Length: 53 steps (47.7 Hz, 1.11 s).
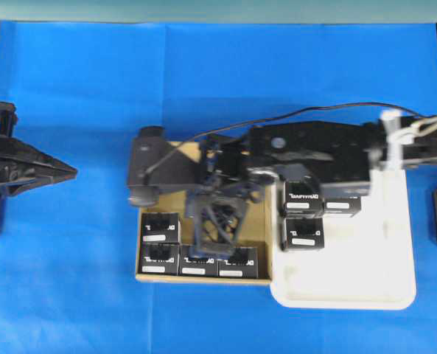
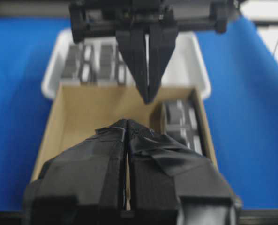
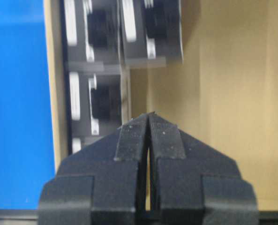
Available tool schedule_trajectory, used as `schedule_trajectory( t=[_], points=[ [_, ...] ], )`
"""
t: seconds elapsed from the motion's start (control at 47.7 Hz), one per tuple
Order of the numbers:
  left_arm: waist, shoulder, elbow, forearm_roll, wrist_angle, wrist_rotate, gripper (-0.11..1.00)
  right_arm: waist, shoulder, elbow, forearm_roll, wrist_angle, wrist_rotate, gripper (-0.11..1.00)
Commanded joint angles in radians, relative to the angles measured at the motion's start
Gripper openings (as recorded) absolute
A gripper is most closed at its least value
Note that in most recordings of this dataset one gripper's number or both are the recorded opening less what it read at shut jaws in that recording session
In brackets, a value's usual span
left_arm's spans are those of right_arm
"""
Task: Pick the box from inside the cardboard box.
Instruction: 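Move the right gripper over the cardboard box toward the right-side black boxes, then lower the open right gripper around a black box inside the cardboard box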
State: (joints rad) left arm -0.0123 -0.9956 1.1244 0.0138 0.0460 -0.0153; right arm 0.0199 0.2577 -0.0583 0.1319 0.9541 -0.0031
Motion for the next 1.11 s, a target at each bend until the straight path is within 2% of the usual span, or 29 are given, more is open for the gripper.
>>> schedule_trajectory(
  t=[0.0,0.168,0.314,0.545,0.67,0.733,0.796,0.985,1.089],
  points=[
    [-0.002,-0.021,-0.032,0.003,0.06,-0.002,-0.04,-0.003,0.038,-0.057,0.0,0.018,-0.011,0.02],
    [-0.002,-0.097,-0.041,0.003,0.179,-0.002,-0.04,-0.006,0.101,-0.126,0.002,0.055,-0.035,0.02],
    [-0.002,-0.143,-0.043,0.003,0.236,-0.003,-0.04,-0.006,0.147,-0.17,0.0,0.077,-0.044,0.02],
    [-0.002,-0.15,-0.041,0.003,0.253,-0.002,-0.04,-0.006,0.196,-0.215,0.0,0.107,-0.049,0.03],
    [-0.002,-0.15,-0.04,0.003,0.253,-0.002,-0.04,-0.008,0.221,-0.239,0.003,0.104,-0.058,0.09],
    [0.0,-0.149,-0.04,0.003,0.253,-0.002,-0.04,-0.008,0.23,-0.255,0.006,0.092,-0.063,0.16],
    [-0.002,-0.147,-0.038,0.003,0.253,-0.002,-0.04,-0.008,0.238,-0.265,0.006,0.091,-0.067,0.27],
    [-0.002,-0.146,-0.038,0.003,0.253,-0.002,-0.04,-0.018,0.27,-0.264,0.006,0.091,-0.114,0.8],
    [-0.002,-0.144,-0.038,0.003,0.253,-0.002,-0.04,-0.02,0.287,-0.264,0.006,0.092,-0.133,0.98]
  ],
)
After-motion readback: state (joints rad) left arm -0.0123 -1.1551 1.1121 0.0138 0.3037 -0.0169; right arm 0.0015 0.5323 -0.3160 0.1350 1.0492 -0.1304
